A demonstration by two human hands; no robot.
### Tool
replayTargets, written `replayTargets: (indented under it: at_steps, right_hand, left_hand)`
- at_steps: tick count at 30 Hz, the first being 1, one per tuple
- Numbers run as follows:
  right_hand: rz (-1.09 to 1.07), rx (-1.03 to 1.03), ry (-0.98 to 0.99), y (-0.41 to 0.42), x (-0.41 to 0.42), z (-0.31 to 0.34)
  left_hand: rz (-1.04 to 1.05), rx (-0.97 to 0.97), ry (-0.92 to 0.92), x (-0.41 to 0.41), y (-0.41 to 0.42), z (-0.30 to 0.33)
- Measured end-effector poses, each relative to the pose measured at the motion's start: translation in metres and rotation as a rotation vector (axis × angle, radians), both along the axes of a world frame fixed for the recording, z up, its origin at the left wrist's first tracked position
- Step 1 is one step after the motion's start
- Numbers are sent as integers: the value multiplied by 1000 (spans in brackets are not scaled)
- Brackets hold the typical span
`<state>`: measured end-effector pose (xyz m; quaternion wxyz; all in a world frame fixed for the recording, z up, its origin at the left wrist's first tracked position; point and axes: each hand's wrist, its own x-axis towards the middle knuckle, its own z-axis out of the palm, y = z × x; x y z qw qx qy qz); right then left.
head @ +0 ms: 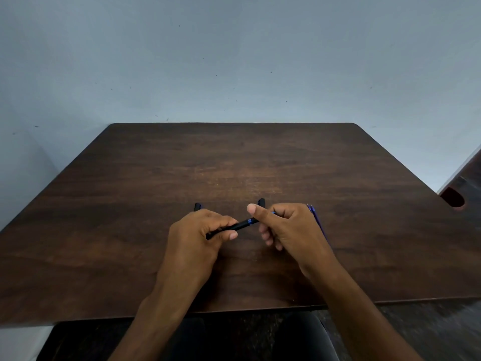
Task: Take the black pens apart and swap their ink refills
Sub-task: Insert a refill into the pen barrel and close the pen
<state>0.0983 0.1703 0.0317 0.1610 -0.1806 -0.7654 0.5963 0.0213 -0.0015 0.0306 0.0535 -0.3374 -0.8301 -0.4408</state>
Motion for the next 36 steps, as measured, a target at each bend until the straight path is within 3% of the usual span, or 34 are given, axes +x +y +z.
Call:
replayTargets:
  at_steps: [2,6,19,31,36]
  right_hand:
    - [11,-21,5,3,3,1]
    - [102,-320,153,16,11,1]
    - [40,-48,110,16,8,1]
    - [47,-66,111,16,9,0]
    - [-33,128,39,10,7,1]
  left_hand:
    - [7,-6,-8,-1,-2,0]
    - [25,-13,-26,-4,-4,0]
    - [22,-103,65,-7,-6,-2]
    - [24,-106,92,-8,-6,-4]
    - [15,-116,116,-7,-5,-2]
